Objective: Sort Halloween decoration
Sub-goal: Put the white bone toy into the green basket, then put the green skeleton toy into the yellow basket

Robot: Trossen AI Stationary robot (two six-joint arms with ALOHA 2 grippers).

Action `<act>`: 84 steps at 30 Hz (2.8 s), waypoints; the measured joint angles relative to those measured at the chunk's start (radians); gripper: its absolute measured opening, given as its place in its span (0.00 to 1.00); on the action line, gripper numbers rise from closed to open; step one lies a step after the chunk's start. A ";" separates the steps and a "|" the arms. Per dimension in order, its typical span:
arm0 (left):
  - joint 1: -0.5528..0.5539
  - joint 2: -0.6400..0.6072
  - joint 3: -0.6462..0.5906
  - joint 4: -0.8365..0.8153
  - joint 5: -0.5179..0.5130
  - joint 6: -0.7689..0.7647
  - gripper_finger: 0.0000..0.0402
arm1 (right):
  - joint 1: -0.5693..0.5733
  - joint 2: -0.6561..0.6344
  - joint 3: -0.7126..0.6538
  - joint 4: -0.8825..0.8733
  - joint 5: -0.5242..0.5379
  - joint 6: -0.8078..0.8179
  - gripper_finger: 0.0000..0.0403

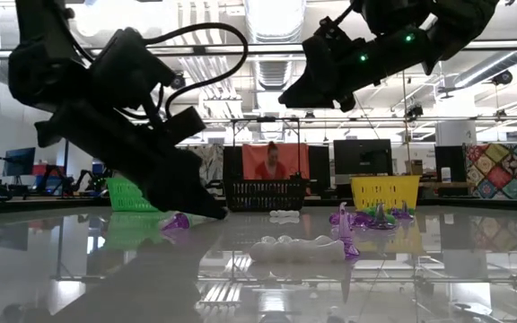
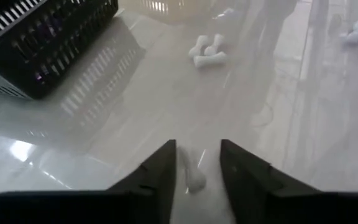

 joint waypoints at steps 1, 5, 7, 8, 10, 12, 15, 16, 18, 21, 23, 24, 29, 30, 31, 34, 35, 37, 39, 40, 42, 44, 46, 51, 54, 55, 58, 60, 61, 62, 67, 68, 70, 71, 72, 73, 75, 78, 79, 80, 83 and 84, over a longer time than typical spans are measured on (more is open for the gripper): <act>0.000 -0.003 -0.003 -0.003 0.001 0.000 0.19 | 0.000 0.000 0.000 0.000 0.000 0.000 0.31; 0.000 -0.017 -0.007 -0.019 0.001 0.001 0.03 | 0.000 0.000 0.000 0.000 0.000 0.000 0.31; 0.002 -0.032 -0.009 -0.032 -0.001 0.004 0.03 | 0.000 0.000 0.000 0.000 0.000 0.000 0.30; 0.003 -0.042 -0.010 -0.042 -0.001 0.012 0.02 | 0.000 0.000 0.000 0.000 0.000 -0.001 0.30; 0.003 -0.079 -0.013 -0.058 -0.001 0.029 0.01 | 0.000 0.000 0.000 0.000 0.000 -0.004 0.30; 0.007 -0.136 -0.013 -0.082 -0.001 0.047 0.01 | 0.000 0.000 0.000 0.000 -0.001 -0.005 0.30; 0.021 -0.244 -0.012 -0.160 0.000 0.082 0.00 | 0.000 0.000 0.000 0.000 -0.001 -0.005 0.30; 0.027 -0.285 -0.012 -0.191 0.000 0.097 0.00 | 0.000 0.000 0.000 0.000 -0.001 -0.006 0.30; 0.045 -0.377 -0.011 -0.248 0.000 0.118 0.00 | 0.000 0.000 0.000 0.000 -0.001 -0.007 0.30; 0.087 -0.517 -0.011 -0.356 0.000 0.130 0.00 | 0.000 0.000 0.000 0.000 -0.001 -0.007 0.30; 0.124 -0.605 -0.011 -0.437 0.000 0.133 0.00 | 0.000 0.000 0.000 0.000 -0.001 -0.007 0.30; 0.146 -0.646 -0.011 -0.478 0.000 0.133 0.00 | 0.000 0.000 0.000 0.000 -0.001 -0.007 0.30; 0.281 -0.787 -0.010 -0.678 0.000 0.133 0.00 | 0.000 0.000 0.000 0.000 -0.001 -0.007 0.30; 0.315 -0.801 -0.010 -0.710 0.001 0.133 0.00 | 0.000 0.000 0.000 0.000 -0.001 -0.007 0.30; 0.350 -0.810 -0.010 -0.743 0.005 0.134 0.00 | 0.000 0.000 0.000 0.000 -0.001 -0.007 0.30; 0.477 -0.812 -0.010 -0.811 0.119 0.147 0.00 | 0.000 0.000 0.000 0.000 0.000 -0.007 0.29; 0.519 -0.806 -0.010 -0.812 0.164 0.150 0.00 | 0.000 0.000 0.000 0.000 0.000 -0.007 0.29; 0.595 -0.789 -0.010 -0.811 0.220 0.149 0.00 | 0.000 0.000 0.000 0.000 -0.001 -0.007 0.30; 0.651 -0.772 -0.010 -0.804 0.229 0.149 0.00 | 0.000 0.000 0.000 0.000 0.000 -0.007 0.30; 0.675 -0.765 -0.010 -0.804 0.229 0.151 0.01 | 0.000 0.000 0.001 0.000 0.000 -0.007 0.30; 0.709 -0.753 -0.010 -0.805 0.229 0.168 0.03 | 0.002 0.000 0.008 0.000 -0.004 -0.007 0.31; 0.727 -0.743 -0.010 -0.805 0.241 0.179 0.06 | 0.004 0.000 0.015 0.000 -0.006 -0.007 0.31; 0.736 -0.736 -0.010 -0.805 0.274 0.201 0.09 | 0.008 -0.001 0.023 -0.001 -0.007 -0.006 0.32; 0.737 -0.726 -0.010 -0.804 0.290 0.215 0.18 | 0.013 -0.002 0.061 -0.084 -0.009 0.012 0.32; 0.737 -0.727 -0.010 -0.802 0.290 0.216 0.21 | 0.016 -0.002 0.089 -0.164 -0.009 0.054 0.31; 0.737 -0.730 -0.010 -0.802 0.290 0.216 0.22 | 0.016 -0.002 0.098 -0.193 -0.015 0.067 0.31; 0.735 -0.744 -0.009 -0.800 0.290 0.215 0.24 | 0.016 -0.002 0.128 -0.284 -0.074 0.123 0.30; 0.722 -0.756 -0.007 -0.794 0.290 0.213 0.24 | 0.016 -0.002 0.154 -0.363 -0.143 0.174 0.30; 0.712 -0.764 -0.006 -0.788 0.290 0.212 0.24 | 0.016 -0.002 0.169 -0.408 -0.186 0.207 0.29; 0.701 -0.772 -0.006 -0.778 0.293 0.212 0.24 | 0.016 -0.002 0.186 -0.461 -0.226 0.241 0.29; 0.624 -0.801 -0.005 -0.682 0.340 0.212 0.24 | 0.027 0.006 0.273 -0.739 -0.408 0.445 0.28; 0.605 -0.803 -0.005 -0.660 0.343 0.214 0.24 | 0.037 0.009 0.288 -0.794 -0.433 0.484 0.28; 0.569 -0.808 -0.005 -0.623 0.345 0.215 0.24 | 0.062 0.014 0.313 -0.894 -0.463 0.559 0.27; 0.551 -0.809 -0.005 -0.605 0.345 0.217 0.24 | 0.074 0.014 0.323 -0.944 -0.472 0.595 0.27; 0.534 -0.809 -0.005 -0.588 0.345 0.222 0.24 | 0.087 0.014 0.333 -0.999 -0.471 0.630 0.27; 0.520 -0.809 -0.005 -0.575 0.345 0.225 0.24 | 0.100 0.014 0.343 -1.048 -0.473 0.662 0.27; 0.496 -0.810 -0.005 -0.552 0.345 0.231 0.24 | 0.124 0.014 0.362 -1.151 -0.472 0.724 0.27; 0.478 -0.811 -0.005 -0.543 0.344 0.231 0.24 | 0.169 0.014 0.377 -1.294 -0.470 0.818 0.26; 0.476 -0.811 -0.005 -0.543 0.344 0.231 0.24 | 0.187 0.014 0.379 -1.324 -0.473 0.848 0.26; 0.476 -0.811 -0.005 -0.543 0.344 0.231 0.24 | 0.206 0.014 0.379 -1.351 -0.482 0.884 0.25; 0.476 -0.811 -0.005 -0.541 0.343 0.234 0.24 | 0.264 0.014 0.376 -1.402 -0.518 0.988 0.24; 0.476 -0.811 -0.005 -0.538 0.343 0.240 0.24 | 0.285 0.014 0.375 -1.409 -0.528 1.025 0.24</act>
